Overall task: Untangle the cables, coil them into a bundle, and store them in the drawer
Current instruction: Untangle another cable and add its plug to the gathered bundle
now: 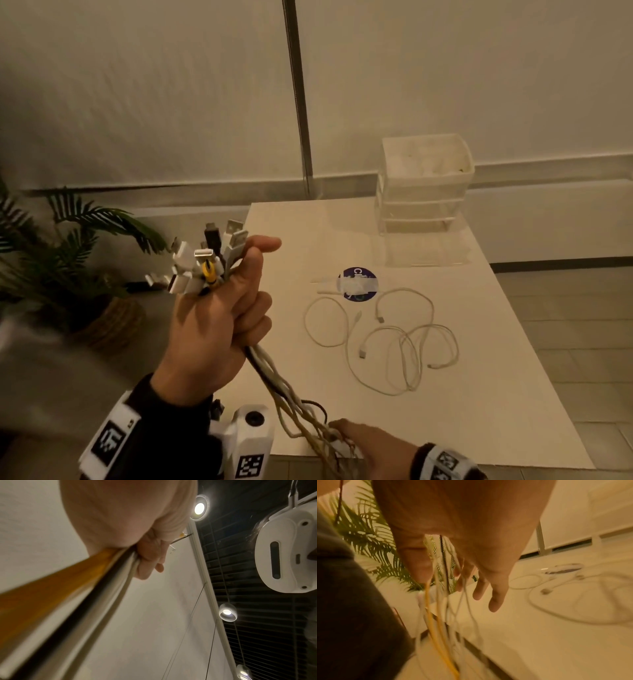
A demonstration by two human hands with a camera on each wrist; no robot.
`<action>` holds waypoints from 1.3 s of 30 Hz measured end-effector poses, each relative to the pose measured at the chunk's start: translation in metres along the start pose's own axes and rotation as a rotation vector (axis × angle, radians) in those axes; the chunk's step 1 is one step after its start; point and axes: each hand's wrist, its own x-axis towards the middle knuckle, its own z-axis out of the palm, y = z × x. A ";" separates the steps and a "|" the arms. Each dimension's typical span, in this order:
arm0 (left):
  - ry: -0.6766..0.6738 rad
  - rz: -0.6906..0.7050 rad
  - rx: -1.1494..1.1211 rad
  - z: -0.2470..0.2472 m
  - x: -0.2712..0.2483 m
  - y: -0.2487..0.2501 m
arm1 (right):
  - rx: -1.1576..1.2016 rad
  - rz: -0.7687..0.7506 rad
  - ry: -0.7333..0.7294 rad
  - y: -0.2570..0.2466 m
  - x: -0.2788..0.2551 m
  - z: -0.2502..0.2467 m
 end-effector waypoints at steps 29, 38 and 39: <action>0.388 -0.099 0.104 0.003 0.036 -0.042 | -0.995 0.419 0.495 0.132 0.097 -0.215; 0.215 -0.254 -0.003 0.012 0.070 -0.061 | 1.294 0.045 0.666 0.016 -0.018 -0.242; 0.190 -0.279 -0.018 0.016 0.073 -0.061 | 1.383 -0.072 0.606 -0.009 -0.030 -0.233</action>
